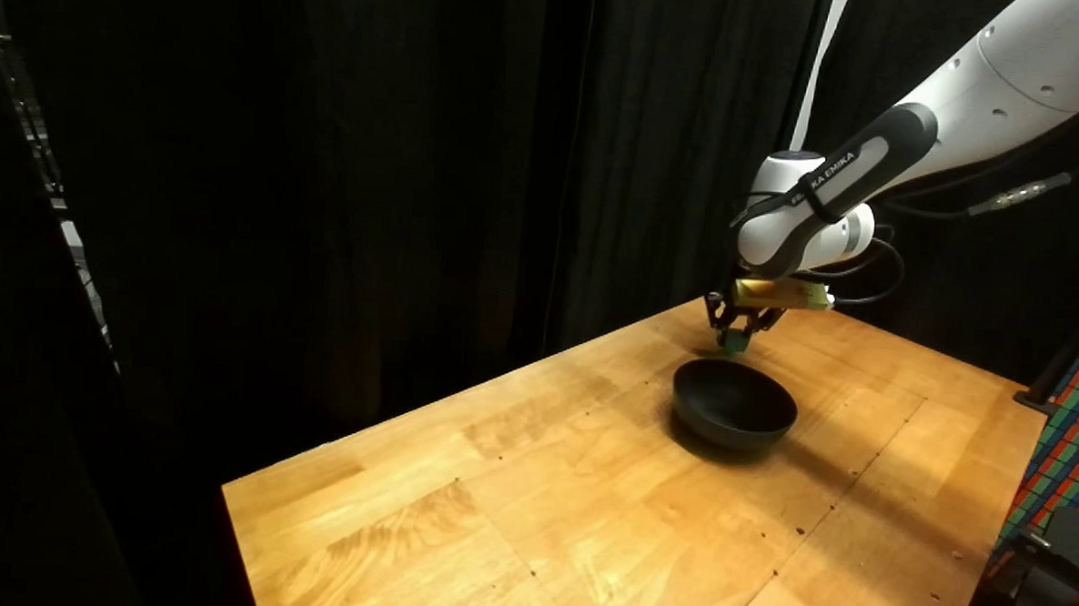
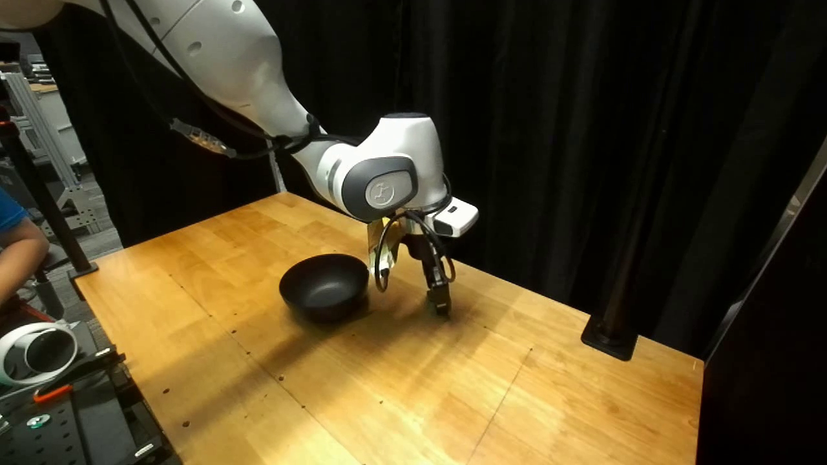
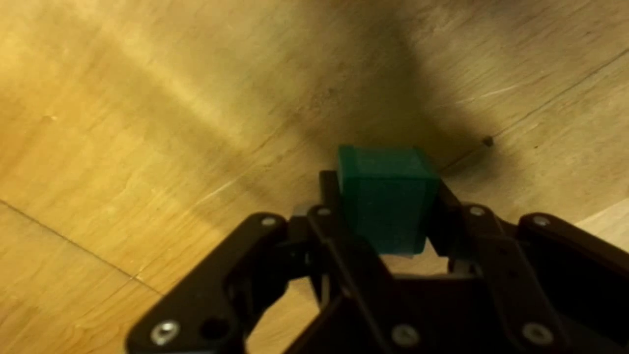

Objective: Put the green object in the black bowl

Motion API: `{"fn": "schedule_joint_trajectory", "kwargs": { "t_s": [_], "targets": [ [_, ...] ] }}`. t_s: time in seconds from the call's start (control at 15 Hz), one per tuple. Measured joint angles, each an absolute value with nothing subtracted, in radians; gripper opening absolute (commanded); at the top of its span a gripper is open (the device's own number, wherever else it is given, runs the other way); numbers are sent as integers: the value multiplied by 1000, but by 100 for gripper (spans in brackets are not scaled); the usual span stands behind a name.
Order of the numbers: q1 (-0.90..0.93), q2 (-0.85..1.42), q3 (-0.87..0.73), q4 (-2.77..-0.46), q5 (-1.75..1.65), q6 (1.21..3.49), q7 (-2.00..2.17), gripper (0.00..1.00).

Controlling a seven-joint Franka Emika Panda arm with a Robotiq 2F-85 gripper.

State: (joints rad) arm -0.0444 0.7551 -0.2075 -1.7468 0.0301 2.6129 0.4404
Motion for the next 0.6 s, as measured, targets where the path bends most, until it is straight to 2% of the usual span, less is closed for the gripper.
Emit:
{"fn": "schedule_joint_trajectory", "kwargs": {
  "t_s": [0.2, 0.6],
  "targets": [
    [-51, 669, -207, -1749, 33, 2472, 412, 17],
    [-127, 506, -87, -1812, 185, 2183, 208, 17]
  ]
}}
